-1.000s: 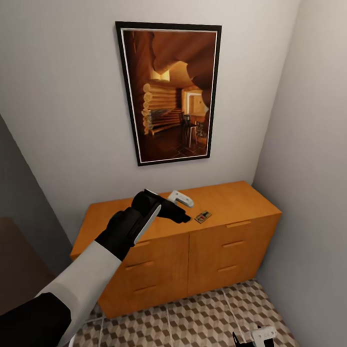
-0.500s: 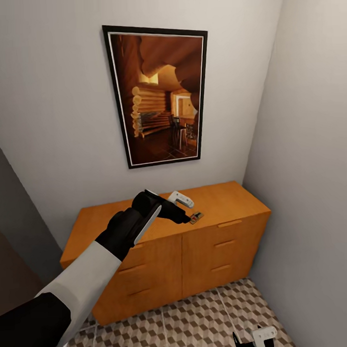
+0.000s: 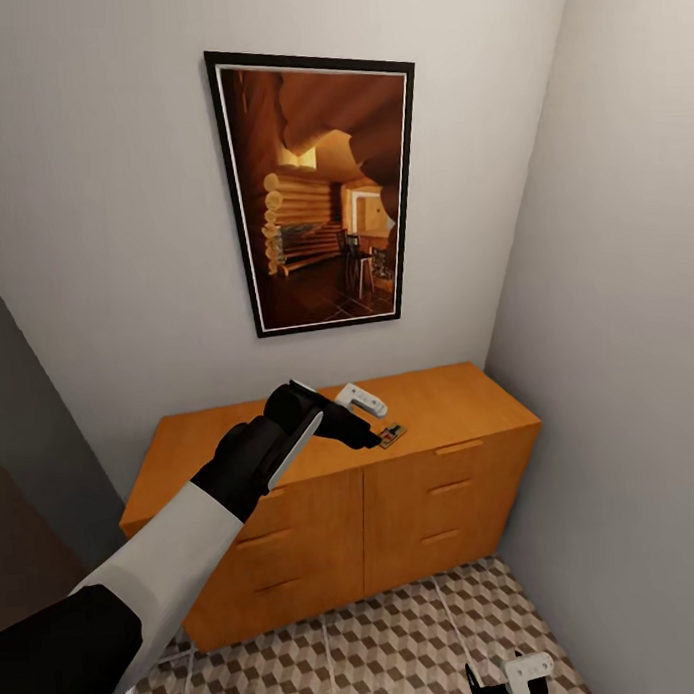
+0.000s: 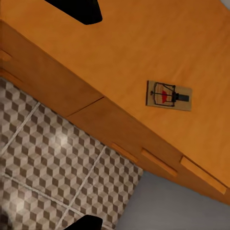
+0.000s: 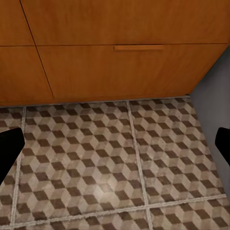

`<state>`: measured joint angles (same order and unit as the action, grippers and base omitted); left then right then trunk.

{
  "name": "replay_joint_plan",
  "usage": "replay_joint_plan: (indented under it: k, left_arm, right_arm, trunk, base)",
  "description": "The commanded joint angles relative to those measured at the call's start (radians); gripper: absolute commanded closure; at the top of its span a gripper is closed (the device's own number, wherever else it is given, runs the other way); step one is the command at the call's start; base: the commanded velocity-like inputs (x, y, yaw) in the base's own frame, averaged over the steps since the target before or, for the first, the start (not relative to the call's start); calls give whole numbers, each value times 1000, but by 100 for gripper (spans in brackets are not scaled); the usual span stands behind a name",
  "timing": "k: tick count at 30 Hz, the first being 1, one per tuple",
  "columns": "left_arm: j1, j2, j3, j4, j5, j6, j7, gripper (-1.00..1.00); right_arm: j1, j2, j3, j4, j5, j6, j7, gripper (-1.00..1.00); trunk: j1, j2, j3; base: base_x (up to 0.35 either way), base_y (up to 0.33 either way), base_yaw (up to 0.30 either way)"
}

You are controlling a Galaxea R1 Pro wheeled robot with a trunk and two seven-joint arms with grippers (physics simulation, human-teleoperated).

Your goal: Take the four mousetraps from the cabinet in the bathroom and place them on the bathroom floor. Make sure all four end up on the same floor surface, and ensure that at least two of them are either under or directly next to the same bathroom sink.

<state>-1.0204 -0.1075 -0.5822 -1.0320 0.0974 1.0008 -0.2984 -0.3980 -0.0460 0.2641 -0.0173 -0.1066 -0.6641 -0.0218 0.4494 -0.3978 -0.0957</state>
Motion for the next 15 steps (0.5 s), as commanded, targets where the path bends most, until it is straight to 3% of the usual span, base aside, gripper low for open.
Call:
replay_joint_plan:
  k: [1,15]
  left_arm:
    - [-1,0,-1,3,9,6,5,-100]
    - [-1,-1,-1,50,9,4,4,-100]
  right_arm:
    - [-1,0,9,0,-10,-3,-1,-100]
    - [-1,0,10,0,-10,-2,-1,-100]
  trunk:
    - [1,-2,-2]
    - [1,-2,-2]
  base:
    - [0,0,0]
    - [61,0,0]
